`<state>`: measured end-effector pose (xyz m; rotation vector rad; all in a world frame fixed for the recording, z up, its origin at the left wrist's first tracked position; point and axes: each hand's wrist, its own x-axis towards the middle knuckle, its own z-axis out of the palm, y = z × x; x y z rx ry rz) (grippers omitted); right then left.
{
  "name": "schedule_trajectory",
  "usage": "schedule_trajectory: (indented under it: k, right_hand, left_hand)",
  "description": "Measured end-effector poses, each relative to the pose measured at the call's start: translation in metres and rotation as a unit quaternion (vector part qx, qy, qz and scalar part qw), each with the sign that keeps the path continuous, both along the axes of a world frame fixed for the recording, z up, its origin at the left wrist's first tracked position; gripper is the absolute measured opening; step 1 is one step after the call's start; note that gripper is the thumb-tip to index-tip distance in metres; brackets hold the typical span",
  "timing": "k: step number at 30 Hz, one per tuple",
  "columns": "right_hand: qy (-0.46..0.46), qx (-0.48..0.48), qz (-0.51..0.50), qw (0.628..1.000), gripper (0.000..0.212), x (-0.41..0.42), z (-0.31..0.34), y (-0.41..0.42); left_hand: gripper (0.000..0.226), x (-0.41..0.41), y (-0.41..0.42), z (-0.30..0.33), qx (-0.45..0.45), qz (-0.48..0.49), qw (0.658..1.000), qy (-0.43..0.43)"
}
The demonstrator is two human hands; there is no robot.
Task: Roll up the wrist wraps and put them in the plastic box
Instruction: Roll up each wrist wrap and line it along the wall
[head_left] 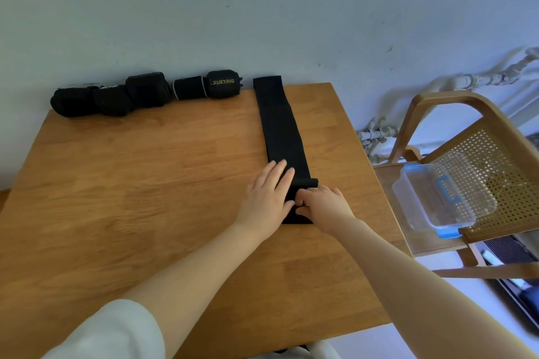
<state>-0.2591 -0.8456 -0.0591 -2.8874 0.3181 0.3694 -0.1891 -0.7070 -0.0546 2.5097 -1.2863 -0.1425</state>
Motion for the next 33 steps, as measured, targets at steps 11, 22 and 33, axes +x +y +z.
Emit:
schedule_trajectory:
  k: [11,22,33]
  right_hand:
    - [-0.063,-0.116,0.054,0.99,0.027,-0.021,-0.009,0.014]
    - [-0.13,-0.176,0.104,0.97,0.038,-0.048,-0.027,0.021]
    - [-0.076,-0.096,0.116,0.986,0.051,-0.048,-0.028,0.012]
  left_hand:
    - [0.045,0.029,0.005,-0.034,0.047,-0.031,0.991,0.125]
    - [0.029,0.025,0.008,-0.035,0.08,-0.058,0.976,0.195]
    - [0.06,0.01,0.019,-0.02,0.219,-0.107,0.958,0.151]
